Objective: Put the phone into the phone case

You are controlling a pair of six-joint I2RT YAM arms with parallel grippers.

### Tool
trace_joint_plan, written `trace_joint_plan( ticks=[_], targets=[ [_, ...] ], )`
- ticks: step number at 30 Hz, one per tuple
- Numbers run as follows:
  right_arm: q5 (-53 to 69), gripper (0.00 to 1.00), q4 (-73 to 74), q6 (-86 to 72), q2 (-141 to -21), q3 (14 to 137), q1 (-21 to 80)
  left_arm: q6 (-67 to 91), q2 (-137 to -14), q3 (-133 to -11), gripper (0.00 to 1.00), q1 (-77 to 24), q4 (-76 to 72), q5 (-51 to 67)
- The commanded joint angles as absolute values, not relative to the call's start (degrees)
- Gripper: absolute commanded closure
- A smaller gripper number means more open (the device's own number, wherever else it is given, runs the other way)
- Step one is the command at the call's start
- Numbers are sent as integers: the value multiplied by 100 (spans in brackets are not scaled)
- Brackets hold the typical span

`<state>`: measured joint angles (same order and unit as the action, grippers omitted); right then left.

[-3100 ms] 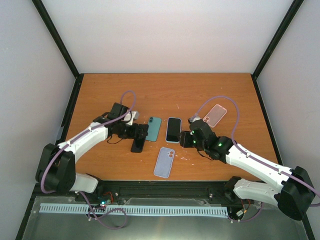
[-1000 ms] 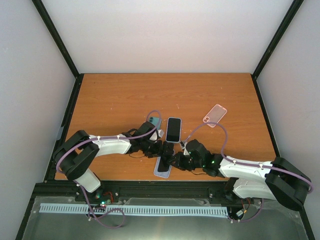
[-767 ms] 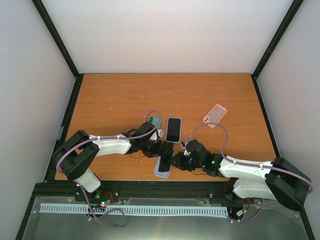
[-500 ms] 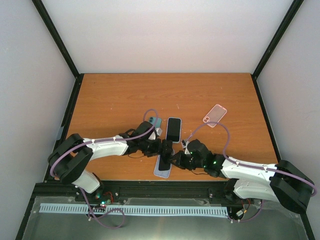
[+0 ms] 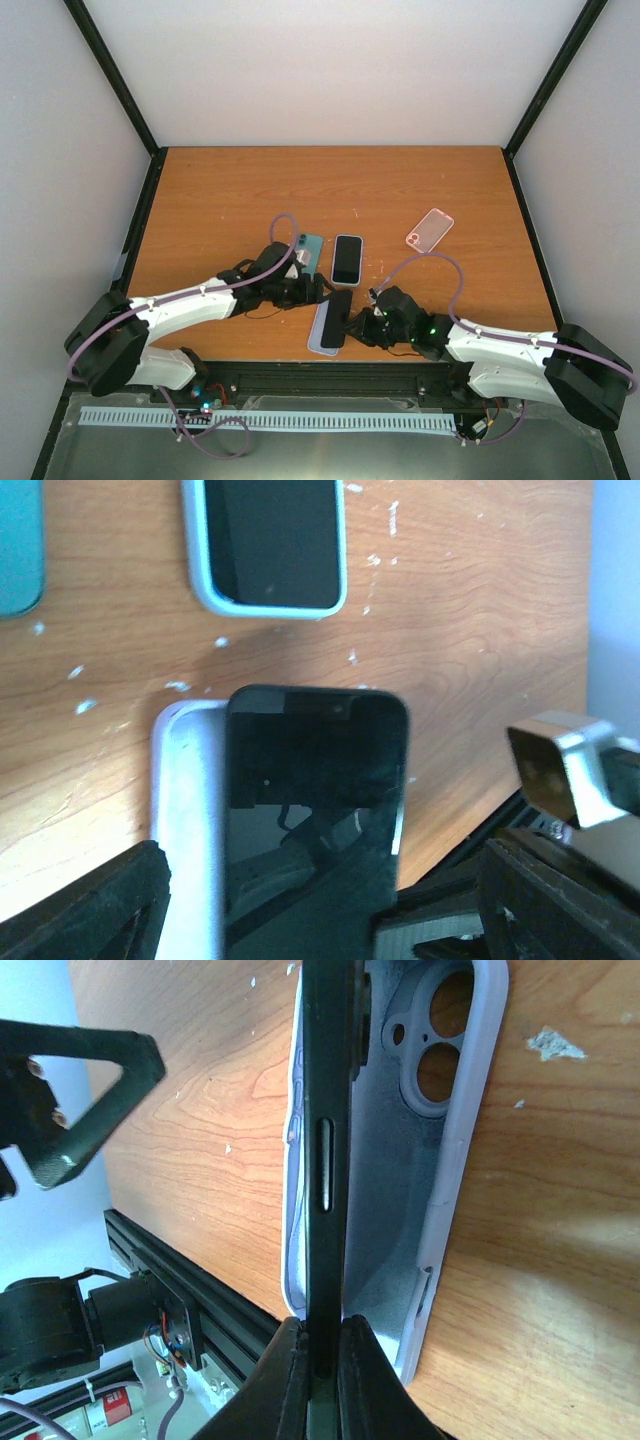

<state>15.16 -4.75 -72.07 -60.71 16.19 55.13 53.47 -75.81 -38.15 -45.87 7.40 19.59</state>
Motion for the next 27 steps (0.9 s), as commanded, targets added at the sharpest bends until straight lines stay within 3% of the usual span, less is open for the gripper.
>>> trace_joint_plan(
  ticks=[1,20,27],
  targets=[
    [1328,97,-666,-7553,-6068,1538,5616,5099,-7616,-3485,17,-4462,667,2083],
    [1181,97,-797,-7949,-5775,1314,5871,5531,-7897,-2730,21,-4457,-523,2874],
    [1259,97,-1157,-7662,-6380,1450,5861,5544,-8111,-2669,21,-4456,-780,3024]
  ],
)
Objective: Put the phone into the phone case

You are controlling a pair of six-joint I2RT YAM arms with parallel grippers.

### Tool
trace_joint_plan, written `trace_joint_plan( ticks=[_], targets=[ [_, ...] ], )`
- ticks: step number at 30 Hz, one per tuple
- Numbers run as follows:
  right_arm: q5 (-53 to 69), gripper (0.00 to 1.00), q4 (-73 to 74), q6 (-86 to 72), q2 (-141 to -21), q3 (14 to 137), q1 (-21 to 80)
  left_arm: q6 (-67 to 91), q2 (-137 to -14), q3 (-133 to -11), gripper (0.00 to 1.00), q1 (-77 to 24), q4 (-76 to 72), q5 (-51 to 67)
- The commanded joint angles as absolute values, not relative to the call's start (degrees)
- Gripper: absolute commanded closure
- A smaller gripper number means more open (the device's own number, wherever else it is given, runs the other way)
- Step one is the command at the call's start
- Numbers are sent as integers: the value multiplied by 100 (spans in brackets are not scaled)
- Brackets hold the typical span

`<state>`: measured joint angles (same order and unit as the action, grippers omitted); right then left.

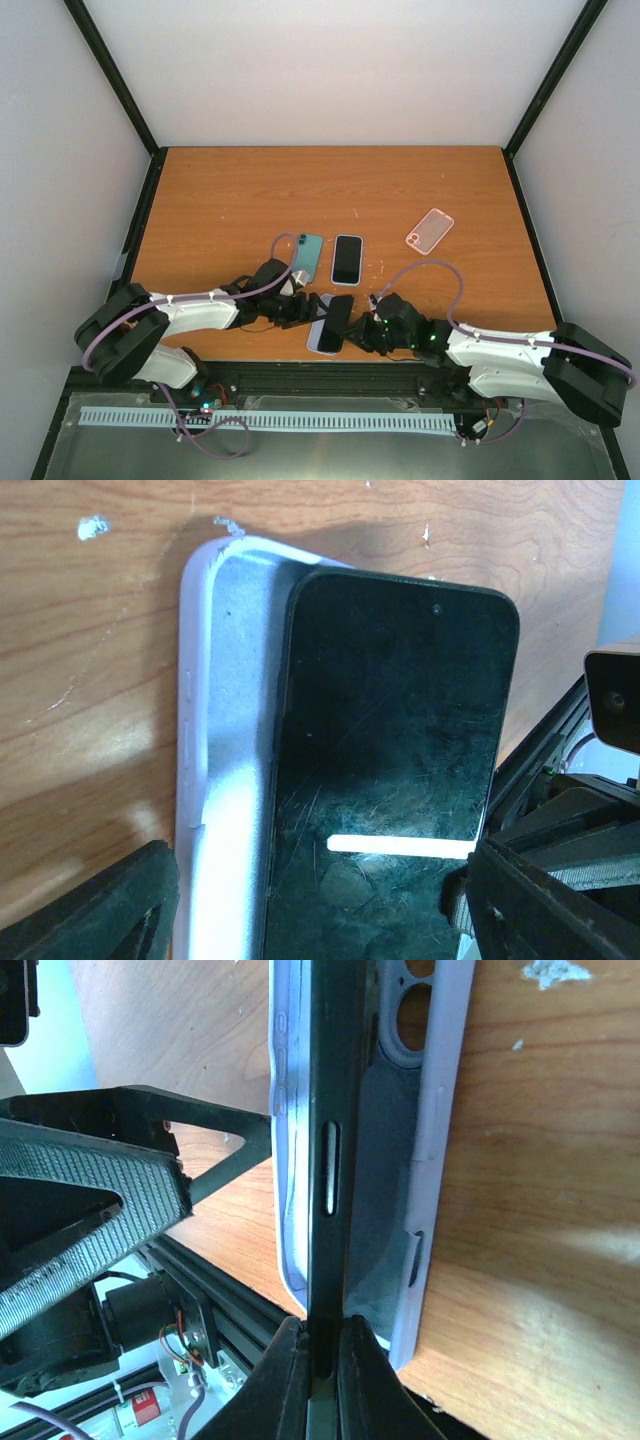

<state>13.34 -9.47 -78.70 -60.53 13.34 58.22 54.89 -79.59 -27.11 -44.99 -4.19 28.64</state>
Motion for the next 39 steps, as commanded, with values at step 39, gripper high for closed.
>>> trace_joint_plan(
  ticks=[39],
  targets=[
    [1351,93,-1301,-7256,-7353,1583,5405,5842,-8109,-2601,46,-4688,-1244,3690]
  ],
)
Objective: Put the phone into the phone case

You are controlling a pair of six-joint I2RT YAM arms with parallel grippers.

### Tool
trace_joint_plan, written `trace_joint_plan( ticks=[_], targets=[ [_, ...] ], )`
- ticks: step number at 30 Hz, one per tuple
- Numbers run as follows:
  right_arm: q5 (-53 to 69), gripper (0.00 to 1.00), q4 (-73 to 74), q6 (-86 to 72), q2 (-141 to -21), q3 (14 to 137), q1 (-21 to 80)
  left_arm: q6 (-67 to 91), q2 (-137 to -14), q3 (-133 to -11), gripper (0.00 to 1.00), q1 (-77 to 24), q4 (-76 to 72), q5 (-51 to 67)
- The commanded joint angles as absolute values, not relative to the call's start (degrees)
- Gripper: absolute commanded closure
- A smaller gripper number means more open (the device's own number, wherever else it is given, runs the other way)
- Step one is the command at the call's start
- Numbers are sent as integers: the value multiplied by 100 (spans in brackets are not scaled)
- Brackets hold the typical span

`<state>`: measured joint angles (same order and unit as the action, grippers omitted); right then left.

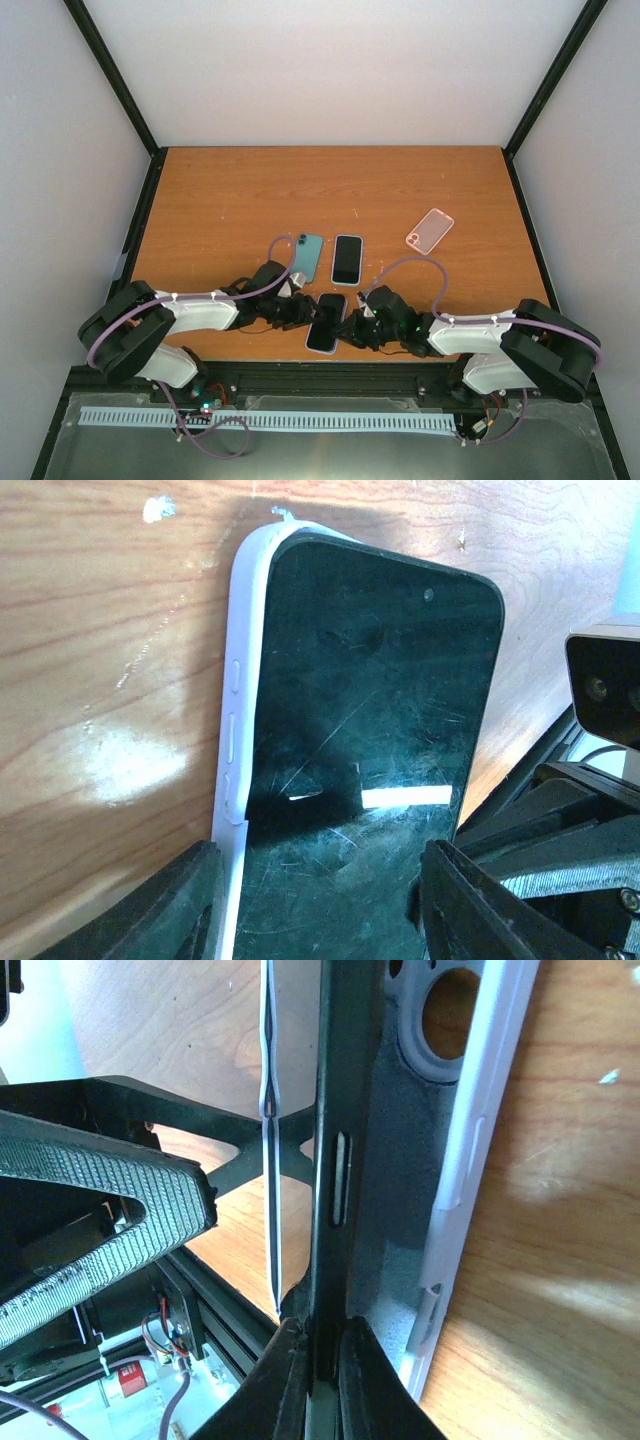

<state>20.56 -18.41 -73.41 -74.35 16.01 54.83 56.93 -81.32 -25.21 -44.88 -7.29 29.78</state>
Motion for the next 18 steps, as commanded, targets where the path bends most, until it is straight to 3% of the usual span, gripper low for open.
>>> trace_joint_plan(
  ticks=[1,10,18],
  targets=[
    [1297,91,-1123,-7199,-7273,1621,5405,5833,-8067,-2608,46,-4686,-1161,3634],
    [790,71,479,-6892,-6193,1890,5401,5716,-7328,-2440,45,-4285,-686,3223],
    [660,60,55,-6825,-6343,1941,5405,5559,-7394,-2331,45,-3966,-797,3312]
  ],
)
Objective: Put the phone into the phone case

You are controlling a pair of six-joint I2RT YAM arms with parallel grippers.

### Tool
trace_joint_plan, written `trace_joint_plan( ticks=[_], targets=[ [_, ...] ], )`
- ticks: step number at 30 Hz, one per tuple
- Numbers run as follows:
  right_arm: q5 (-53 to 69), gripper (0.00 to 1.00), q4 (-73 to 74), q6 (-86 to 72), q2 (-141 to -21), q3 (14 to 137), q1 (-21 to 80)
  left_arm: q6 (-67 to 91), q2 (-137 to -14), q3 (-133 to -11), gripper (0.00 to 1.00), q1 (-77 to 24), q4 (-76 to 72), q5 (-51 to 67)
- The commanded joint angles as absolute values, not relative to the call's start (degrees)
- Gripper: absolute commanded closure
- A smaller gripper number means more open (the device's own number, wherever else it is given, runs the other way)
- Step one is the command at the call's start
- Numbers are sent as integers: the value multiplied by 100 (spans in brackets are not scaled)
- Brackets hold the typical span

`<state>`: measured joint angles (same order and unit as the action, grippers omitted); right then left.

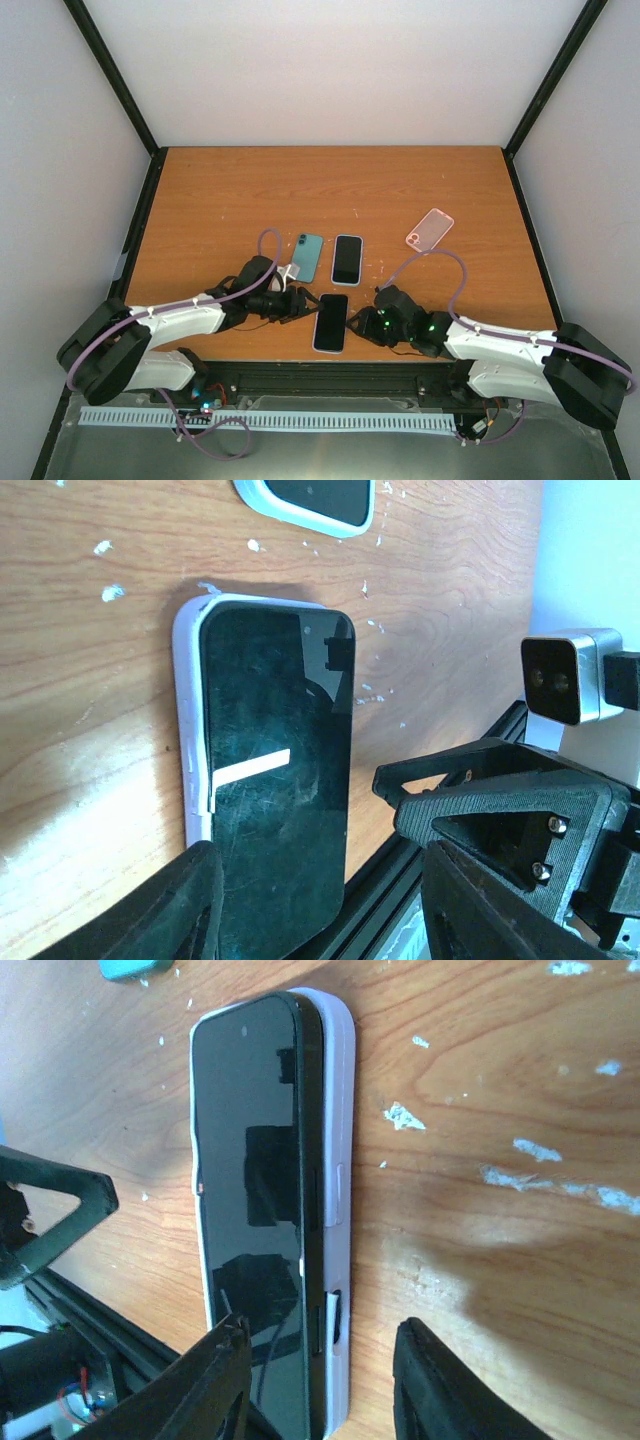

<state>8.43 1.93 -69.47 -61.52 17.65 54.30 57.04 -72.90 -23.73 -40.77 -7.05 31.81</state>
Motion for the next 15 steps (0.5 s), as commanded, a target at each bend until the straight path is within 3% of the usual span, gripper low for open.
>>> trace_joint_plan(
  ticks=[1,9,15],
  targets=[
    [681,58,4,-6801,-6503,1993,5402,5551,-7430,-2311,45,-3956,-875,3352],
    [813,46,-812,-6941,-7420,2114,5405,5424,-7911,-2237,50,-3926,-1143,3400],
    [1058,44,-1795,-7191,-7860,1981,5399,5361,-8220,-2145,54,-3924,-1422,3584]
  ],
)
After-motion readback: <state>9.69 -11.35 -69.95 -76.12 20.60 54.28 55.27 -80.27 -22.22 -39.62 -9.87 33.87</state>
